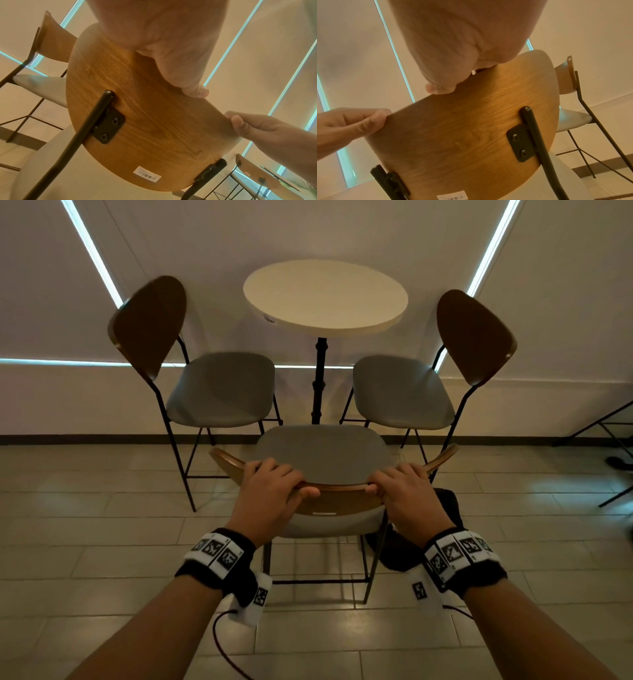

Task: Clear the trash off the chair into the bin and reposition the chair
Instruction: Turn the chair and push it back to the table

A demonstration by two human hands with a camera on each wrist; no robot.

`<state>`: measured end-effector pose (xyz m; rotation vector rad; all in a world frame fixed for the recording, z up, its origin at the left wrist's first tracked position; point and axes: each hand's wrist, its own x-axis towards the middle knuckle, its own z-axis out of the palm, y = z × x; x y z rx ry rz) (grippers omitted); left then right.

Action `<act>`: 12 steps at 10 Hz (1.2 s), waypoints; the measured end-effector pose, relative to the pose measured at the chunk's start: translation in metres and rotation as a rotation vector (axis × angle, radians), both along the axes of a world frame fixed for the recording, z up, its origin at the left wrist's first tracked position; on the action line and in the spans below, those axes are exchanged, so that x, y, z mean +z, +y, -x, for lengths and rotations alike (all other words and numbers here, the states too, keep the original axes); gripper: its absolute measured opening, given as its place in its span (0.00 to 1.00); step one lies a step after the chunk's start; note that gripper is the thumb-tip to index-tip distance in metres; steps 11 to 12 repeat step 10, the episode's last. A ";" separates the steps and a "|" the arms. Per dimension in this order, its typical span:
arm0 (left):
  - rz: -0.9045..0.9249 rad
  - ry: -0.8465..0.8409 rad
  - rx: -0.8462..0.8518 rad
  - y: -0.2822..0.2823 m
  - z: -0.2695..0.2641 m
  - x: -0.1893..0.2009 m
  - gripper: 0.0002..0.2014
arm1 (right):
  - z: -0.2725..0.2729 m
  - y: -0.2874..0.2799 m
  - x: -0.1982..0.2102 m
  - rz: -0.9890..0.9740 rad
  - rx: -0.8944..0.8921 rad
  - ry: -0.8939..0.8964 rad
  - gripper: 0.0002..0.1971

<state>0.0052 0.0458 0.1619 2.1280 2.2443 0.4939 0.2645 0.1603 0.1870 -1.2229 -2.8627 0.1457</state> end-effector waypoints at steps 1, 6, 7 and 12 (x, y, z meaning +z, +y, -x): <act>-0.006 -0.014 0.003 -0.001 -0.002 -0.001 0.25 | 0.000 0.000 0.002 0.011 0.012 -0.014 0.18; 0.018 -0.030 0.006 -0.004 0.000 0.001 0.27 | 0.000 -0.002 0.004 0.005 0.035 0.010 0.15; 0.044 -0.075 0.002 -0.006 0.001 0.005 0.26 | 0.001 -0.003 0.007 0.037 0.031 -0.010 0.17; -0.281 -0.825 0.383 -0.075 0.035 0.016 0.07 | -0.037 -0.022 0.046 0.142 -0.148 0.435 0.07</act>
